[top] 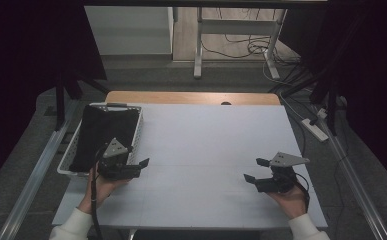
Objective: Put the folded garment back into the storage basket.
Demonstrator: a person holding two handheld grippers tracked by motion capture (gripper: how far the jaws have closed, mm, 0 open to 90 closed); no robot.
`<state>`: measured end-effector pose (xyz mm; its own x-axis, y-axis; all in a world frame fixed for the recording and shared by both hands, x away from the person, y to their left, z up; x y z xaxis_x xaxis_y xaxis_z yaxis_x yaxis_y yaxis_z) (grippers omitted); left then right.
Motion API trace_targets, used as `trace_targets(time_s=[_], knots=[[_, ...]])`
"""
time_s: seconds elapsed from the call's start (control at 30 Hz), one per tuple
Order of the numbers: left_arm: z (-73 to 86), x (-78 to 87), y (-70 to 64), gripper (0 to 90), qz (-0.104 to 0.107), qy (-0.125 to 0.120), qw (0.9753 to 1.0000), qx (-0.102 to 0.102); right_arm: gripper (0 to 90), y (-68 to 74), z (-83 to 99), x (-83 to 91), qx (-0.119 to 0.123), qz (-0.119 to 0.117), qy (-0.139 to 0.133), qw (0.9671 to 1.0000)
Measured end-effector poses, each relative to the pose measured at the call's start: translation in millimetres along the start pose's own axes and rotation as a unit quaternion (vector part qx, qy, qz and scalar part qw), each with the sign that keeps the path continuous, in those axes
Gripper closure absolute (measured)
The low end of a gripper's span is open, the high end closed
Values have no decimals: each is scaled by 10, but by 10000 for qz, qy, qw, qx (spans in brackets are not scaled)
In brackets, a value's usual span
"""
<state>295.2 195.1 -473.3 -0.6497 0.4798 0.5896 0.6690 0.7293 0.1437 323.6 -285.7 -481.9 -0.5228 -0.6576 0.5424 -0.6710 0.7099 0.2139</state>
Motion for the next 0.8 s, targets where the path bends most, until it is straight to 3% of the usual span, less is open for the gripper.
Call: trace_targets(time_s=[0.23, 0.8], knots=[[-7, 2, -21, 236, 23, -10, 10000, -9, 218, -124, 38, 132, -131, 22, -137, 9998], [0, 8, -21, 235, 59, -20, 10000, 7, 219, -112, 30, 147, -7, 11, -152, 9999]])
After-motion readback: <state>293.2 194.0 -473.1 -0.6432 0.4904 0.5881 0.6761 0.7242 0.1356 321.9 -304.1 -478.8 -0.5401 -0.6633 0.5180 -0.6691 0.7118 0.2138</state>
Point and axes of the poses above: each handheld gripper's, and its own axes: x roughly backward along the jaws, z roughly out of its underside, y roughly to its left, the point moved 1 cm from there along -x, roughly forward along the jaws, and after that the axes turned 14 degrees about -x, right-handed, at the moved point
